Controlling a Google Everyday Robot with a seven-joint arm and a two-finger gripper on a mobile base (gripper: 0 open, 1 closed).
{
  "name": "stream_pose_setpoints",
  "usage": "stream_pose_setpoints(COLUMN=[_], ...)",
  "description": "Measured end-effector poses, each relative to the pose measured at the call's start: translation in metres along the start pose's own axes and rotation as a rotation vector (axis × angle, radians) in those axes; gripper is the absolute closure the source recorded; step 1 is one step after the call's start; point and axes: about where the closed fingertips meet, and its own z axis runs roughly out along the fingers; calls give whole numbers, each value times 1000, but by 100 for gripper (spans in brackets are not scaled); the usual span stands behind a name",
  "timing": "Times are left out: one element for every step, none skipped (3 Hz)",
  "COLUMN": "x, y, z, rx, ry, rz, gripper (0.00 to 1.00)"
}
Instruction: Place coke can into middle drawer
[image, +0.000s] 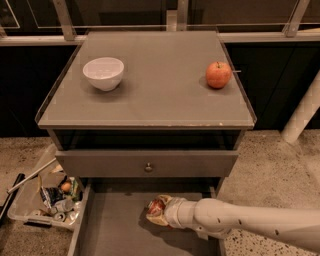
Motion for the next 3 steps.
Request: stream_pose_setpoints(x=[17,24,25], y=[-1,-9,-9], z=[23,43,44], rx=[14,34,33], ry=[-22,-42,-42], rz=[7,17,21], gripper=[100,100,81])
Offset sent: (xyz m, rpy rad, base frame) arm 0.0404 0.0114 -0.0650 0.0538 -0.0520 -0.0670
